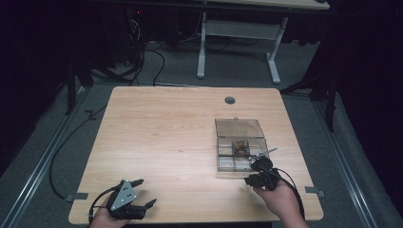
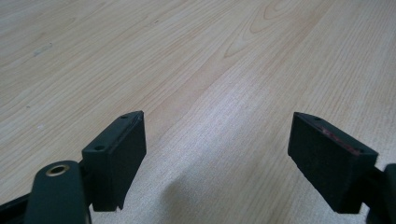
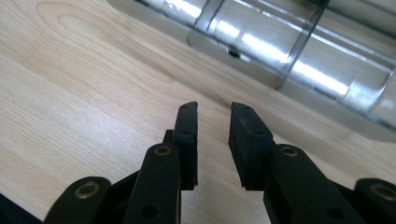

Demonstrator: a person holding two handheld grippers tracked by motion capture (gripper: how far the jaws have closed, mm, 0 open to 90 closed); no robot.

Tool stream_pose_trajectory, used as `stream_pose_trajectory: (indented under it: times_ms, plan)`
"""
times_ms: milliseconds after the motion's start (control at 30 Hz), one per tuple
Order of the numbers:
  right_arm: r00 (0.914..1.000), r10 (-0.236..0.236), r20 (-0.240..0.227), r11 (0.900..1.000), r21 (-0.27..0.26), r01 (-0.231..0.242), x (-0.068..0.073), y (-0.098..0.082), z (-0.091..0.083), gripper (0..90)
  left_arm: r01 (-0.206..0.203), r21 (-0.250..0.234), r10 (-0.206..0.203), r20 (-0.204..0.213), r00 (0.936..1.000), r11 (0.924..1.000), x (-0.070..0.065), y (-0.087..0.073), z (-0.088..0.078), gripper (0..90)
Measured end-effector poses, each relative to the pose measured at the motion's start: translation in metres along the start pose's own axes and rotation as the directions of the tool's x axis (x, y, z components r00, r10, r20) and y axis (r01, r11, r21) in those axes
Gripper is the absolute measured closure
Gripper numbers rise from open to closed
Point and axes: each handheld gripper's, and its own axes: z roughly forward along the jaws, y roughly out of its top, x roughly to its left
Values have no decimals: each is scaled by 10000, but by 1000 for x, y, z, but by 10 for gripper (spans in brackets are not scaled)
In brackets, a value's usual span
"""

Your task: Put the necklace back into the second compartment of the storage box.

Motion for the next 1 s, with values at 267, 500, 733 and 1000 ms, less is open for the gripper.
stream_pose_trajectory:
  times_ms: [267, 500, 733, 1000]
  plan:
    - [9998, 52, -190, 9889, -1481, -80, -2, -22, 4, 716, 44, -21, -44, 6, 10000, 10000, 0, 0, 0, 194]
    - [9996, 5, -297, 9443, -3288, -102, -1, -44, 13, 698, 221, -148, -222, -56, 9997, 9996, 2, -1, -1, 191]
    - [9990, -65, -443, 8736, -4863, -159, 3, -60, 26, 678, 519, -427, -527, -177, 9985, 9977, 4, -2, -3, 189]
    - [10000, 24, -7, 8028, -5962, -24, 5, -70, 34, 578, 494, -472, -510, -321, 9982, 9977, 3, -2, -3, 190]
